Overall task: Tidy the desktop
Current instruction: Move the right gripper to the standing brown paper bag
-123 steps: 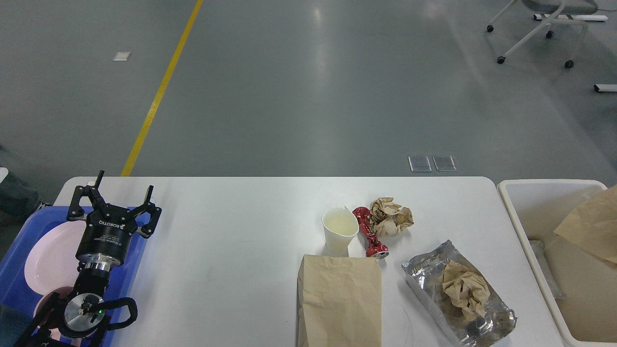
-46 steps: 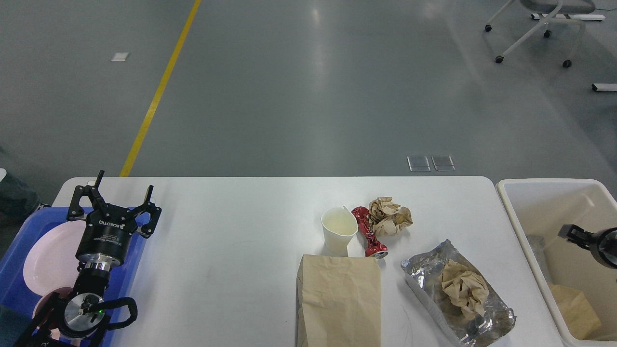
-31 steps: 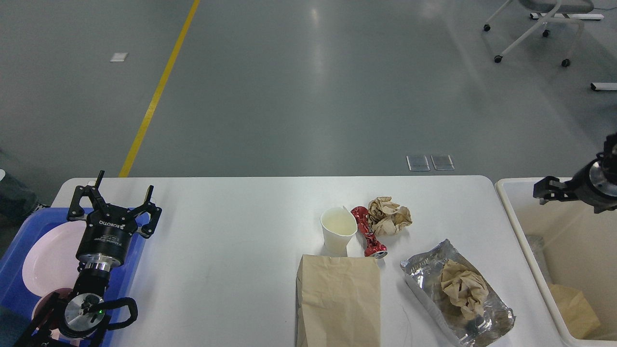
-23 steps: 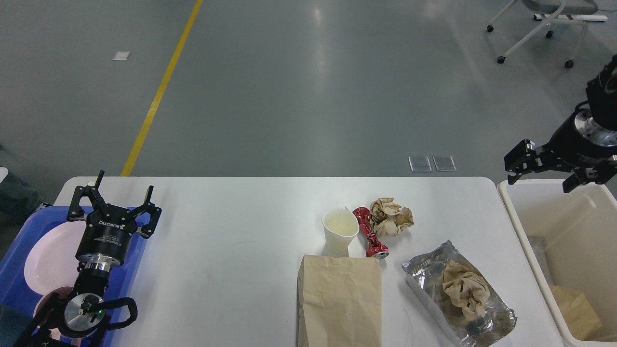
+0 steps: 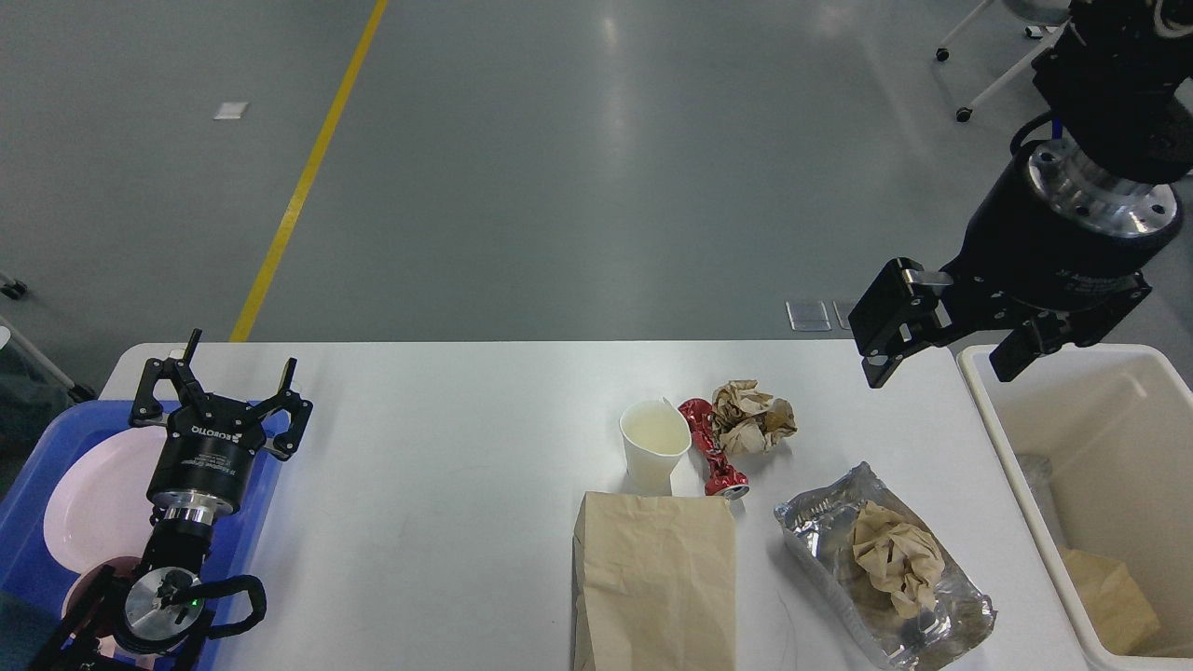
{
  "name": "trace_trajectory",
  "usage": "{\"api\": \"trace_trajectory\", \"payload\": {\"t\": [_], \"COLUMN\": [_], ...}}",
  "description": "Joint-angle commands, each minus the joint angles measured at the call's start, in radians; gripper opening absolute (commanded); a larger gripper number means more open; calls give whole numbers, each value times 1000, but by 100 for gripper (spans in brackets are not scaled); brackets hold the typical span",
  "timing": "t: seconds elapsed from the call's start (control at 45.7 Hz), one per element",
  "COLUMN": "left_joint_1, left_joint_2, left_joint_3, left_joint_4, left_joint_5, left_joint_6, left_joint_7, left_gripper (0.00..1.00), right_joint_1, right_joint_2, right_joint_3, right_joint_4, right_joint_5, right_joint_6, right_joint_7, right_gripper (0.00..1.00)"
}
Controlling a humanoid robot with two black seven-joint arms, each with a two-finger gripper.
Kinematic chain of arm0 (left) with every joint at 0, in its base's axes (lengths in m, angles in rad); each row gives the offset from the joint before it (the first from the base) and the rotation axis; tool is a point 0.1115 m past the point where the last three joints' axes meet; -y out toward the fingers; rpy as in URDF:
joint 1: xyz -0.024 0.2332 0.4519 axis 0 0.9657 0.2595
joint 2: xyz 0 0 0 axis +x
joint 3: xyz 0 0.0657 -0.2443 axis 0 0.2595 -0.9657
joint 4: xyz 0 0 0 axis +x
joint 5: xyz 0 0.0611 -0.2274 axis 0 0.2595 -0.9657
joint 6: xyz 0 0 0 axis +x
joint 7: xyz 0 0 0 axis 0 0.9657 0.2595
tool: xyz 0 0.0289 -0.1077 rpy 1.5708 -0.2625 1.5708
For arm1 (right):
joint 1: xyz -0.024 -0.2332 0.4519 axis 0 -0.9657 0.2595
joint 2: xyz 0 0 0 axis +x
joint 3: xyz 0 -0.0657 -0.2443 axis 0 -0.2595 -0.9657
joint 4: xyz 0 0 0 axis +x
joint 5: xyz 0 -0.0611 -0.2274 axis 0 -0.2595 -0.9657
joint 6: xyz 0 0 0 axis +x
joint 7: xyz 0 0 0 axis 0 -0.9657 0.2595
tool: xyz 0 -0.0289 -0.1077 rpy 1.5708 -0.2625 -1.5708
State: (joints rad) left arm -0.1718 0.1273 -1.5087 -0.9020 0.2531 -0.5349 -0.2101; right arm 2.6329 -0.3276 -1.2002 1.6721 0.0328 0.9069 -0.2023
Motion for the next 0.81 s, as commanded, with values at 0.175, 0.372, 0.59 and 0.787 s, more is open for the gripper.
{"api": "trace_trajectory", "payload": {"t": [0.175, 0.372, 0.59, 0.787], "left_joint_1": [0, 0, 0, 0], "left_joint_2": [0, 0, 0, 0], "left_joint_3": [-1, -1, -1, -1], "left_joint_4": [0, 0, 0, 0], "left_joint_5": [0, 0, 0, 0], "left_joint_6": [0, 0, 1, 0], "left_joint_7": [0, 0, 0, 0], "left_gripper": [96, 96, 96, 96], "right_joint_1": [42, 42, -68, -289], "right_joint_2": [-2, -1, 39, 99], "right_joint_3": [-36, -41, -4, 115], "right_joint_4": [61, 55, 41, 32], "right_joint_5": [35, 56, 102, 114], "right_joint_6": [-51, -62, -104, -341], "right_joint_7": [-9, -9, -9, -15], "right_gripper": [96, 96, 96, 96]}}
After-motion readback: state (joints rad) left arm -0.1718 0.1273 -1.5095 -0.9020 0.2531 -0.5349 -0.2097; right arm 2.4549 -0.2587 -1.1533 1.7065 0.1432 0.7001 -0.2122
